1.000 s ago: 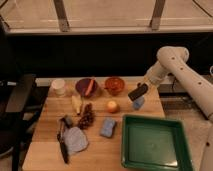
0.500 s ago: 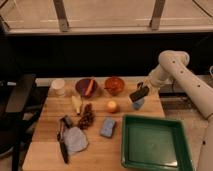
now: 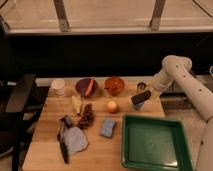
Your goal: Place eraser in plastic cup
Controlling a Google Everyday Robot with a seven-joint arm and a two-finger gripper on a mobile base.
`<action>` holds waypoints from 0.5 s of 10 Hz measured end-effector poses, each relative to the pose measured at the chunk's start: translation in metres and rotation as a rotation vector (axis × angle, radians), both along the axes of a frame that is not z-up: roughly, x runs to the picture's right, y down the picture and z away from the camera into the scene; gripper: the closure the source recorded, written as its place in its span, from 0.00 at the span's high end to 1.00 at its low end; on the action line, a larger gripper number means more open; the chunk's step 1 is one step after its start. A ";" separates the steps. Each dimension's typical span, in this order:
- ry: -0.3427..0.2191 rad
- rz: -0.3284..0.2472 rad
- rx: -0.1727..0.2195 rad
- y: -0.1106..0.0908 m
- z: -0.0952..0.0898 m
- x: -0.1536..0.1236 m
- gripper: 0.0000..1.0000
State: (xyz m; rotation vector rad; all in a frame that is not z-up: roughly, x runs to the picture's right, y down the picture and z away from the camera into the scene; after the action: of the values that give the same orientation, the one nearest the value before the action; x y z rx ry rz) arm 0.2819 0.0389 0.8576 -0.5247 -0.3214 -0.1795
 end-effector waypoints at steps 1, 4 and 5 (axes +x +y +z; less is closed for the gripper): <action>-0.012 0.007 0.001 0.001 0.000 -0.001 0.61; -0.044 0.005 0.008 -0.003 0.003 -0.011 0.61; -0.053 0.003 0.007 -0.003 0.003 -0.012 0.61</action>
State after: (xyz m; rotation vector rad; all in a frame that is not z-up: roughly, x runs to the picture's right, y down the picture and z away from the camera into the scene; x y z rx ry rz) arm 0.2700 0.0357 0.8608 -0.5134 -0.3731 -0.1915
